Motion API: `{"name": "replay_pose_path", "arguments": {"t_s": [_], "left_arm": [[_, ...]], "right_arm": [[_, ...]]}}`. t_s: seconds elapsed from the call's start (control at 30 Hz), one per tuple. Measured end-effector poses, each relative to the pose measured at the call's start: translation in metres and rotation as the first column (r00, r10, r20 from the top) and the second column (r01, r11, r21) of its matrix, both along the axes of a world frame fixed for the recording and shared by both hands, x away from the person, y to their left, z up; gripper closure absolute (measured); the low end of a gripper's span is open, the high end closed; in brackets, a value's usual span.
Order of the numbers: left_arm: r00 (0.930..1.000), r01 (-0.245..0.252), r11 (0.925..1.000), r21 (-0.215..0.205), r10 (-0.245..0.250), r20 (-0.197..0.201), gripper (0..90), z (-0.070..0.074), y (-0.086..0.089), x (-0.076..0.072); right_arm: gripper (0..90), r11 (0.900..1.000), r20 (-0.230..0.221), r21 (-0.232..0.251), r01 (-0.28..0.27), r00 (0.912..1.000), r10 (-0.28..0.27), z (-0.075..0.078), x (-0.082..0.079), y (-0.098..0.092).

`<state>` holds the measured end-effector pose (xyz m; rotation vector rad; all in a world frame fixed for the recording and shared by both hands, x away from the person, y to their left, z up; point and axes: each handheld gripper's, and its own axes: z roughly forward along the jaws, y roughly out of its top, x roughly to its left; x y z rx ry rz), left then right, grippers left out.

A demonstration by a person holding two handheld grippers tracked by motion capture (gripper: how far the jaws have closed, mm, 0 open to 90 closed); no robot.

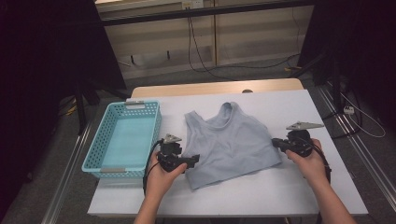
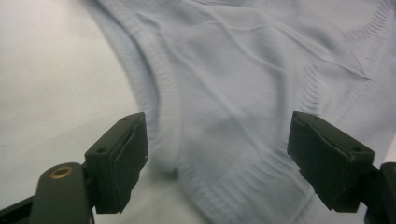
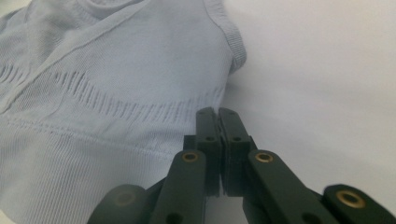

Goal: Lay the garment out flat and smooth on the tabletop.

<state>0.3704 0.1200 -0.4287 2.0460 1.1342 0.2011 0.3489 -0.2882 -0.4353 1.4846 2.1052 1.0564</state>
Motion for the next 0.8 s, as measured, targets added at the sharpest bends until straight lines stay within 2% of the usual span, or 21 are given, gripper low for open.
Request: {"name": "replay_pose_path", "arguments": {"t_s": [0.07, 0.13, 0.3, 0.37, 0.43, 0.47, 0.5, 0.6, 0.67, 0.8], "left_arm": [[1.0, 0.005, 1.0, 0.004, -0.005, 0.003, 20.6, 0.0, -0.003, 0.001], [0.9998, 0.019, 0.9996, 0.022, -0.019, -0.001, 20.3, -0.001, -0.006, 0.002], [0.9992, 0.013, 0.9996, 0.026, -0.012, -0.039, 20.4, -0.004, -0.013, 0.006], [0.9991, 0.006, 0.9996, 0.029, -0.005, -0.042, 21.3, -0.005, -0.017, 0.008], [0.9991, 0.019, 0.9989, 0.043, -0.017, -0.038, 24.6, -0.006, -0.021, 0.009], [0.9986, 0.02, 0.9991, 0.036, -0.019, -0.05, 27.0, -0.007, -0.023, 0.01], [0.9985, 0.023, 0.9988, 0.042, -0.021, -0.05, 30.6, -0.007, -0.025, 0.01], [0.9992, 0.023, 0.9969, 0.075, -0.021, -0.034, 32.0, -0.01, -0.029, 0.013], [0.9992, 0.014, 0.9978, 0.065, -0.011, -0.039, 32.9, -0.011, -0.029, 0.015], [0.9978, 0.005, 0.9989, 0.048, -0.002, -0.066, 39.5, -0.013, -0.031, 0.02]], "right_arm": [[89.4, 1.0, 0.001, 0.011, 0.001, 1.0, -0.001, 0.001, -0.008, -0.006], [89.4, 1.0, 0.003, -0.009, 0.005, 1.0, -0.005, 0.002, -0.017, -0.012], [89.4, 0.999, -0.014, -0.042, 0.028, 0.9995, -0.029, -0.001, -0.034, -0.027], [89.4, 0.999, -0.018, -0.021, 0.044, 0.9989, -0.044, -0.002, -0.038, -0.032], [89.4, 0.999, -0.016, -0.009, 0.052, 0.9985, -0.053, -0.002, -0.043, -0.034], [89.4, 0.999, -0.016, -0.006, 0.054, 0.9984, -0.054, -0.002, -0.046, -0.035], [89.4, 0.998, -0.017, -0.004, 0.056, 0.9983, -0.056, -0.001, -0.048, -0.036], [89.4, 0.998, -0.02, 0.004, 0.056, 0.9982, -0.056, 0.0, -0.054, -0.038], [89.4, 0.999, -0.024, -0.009, 0.053, 0.9983, -0.053, 0.001, -0.058, -0.038], [89.4, 0.999, -0.029, -0.002, 0.052, 0.9982, -0.052, 0.0, -0.064, -0.04]]}}
